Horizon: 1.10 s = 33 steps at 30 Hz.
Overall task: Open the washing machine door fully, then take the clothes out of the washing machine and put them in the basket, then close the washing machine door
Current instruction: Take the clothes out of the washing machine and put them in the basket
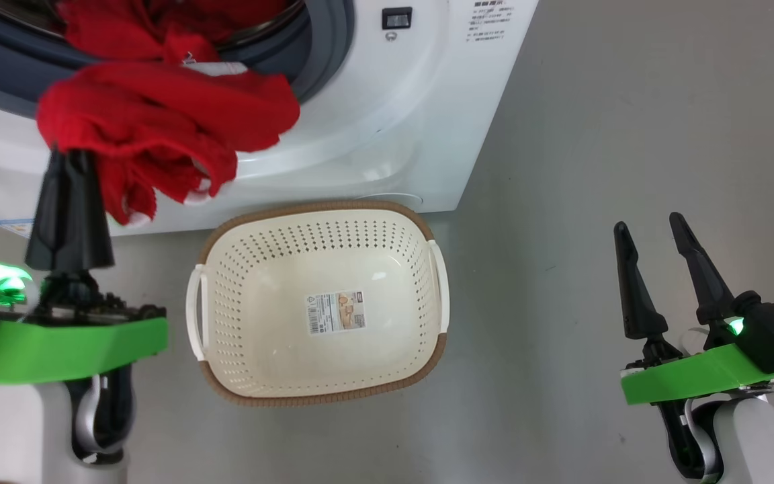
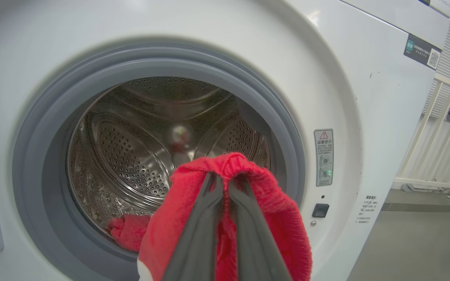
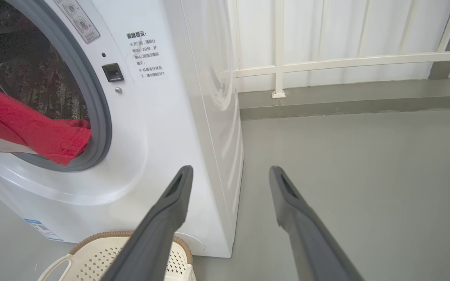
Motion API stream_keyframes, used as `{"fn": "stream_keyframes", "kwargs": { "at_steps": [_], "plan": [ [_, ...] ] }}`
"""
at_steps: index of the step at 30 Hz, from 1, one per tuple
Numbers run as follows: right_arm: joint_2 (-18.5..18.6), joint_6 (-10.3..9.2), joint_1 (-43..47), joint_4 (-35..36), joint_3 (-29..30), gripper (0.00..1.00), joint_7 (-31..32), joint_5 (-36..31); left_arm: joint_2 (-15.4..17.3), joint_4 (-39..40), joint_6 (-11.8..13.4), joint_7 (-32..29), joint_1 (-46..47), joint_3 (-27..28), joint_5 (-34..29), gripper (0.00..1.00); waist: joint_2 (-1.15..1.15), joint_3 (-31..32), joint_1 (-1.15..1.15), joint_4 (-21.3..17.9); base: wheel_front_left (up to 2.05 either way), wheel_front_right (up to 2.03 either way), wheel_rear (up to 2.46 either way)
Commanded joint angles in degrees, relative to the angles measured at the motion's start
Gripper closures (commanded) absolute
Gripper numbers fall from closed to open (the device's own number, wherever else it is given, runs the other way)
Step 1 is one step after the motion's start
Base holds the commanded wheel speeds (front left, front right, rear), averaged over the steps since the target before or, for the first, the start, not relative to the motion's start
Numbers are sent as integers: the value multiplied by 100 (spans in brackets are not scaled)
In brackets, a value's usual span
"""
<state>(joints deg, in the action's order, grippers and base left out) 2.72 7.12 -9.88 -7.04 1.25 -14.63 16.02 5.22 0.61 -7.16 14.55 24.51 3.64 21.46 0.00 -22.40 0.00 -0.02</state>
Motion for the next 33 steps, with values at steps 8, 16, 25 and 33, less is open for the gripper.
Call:
{"fn": "stream_keyframes", "kwargs": {
  "at_steps": [8,16,25,33],
  "plan": [
    [16,36,-60,195,-167,0,-37,-21,159,-496,-33,45,-225,-166,-41,100,0,-256,0,-75,0,0,0],
    [16,36,-188,244,-234,0,-37,52,172,-1577,-33,45,-93,-524,127,100,0,-613,0,-203,0,0,0],
    [16,36,-417,336,-290,0,-37,122,337,-2603,-33,45,381,-1035,144,100,0,-1199,0,-367,0,0,0],
    [16,36,-630,401,-347,0,-37,205,485,-3477,-33,45,818,-1480,236,100,0,-1669,0,-528,0,0,0]
  ]
}}
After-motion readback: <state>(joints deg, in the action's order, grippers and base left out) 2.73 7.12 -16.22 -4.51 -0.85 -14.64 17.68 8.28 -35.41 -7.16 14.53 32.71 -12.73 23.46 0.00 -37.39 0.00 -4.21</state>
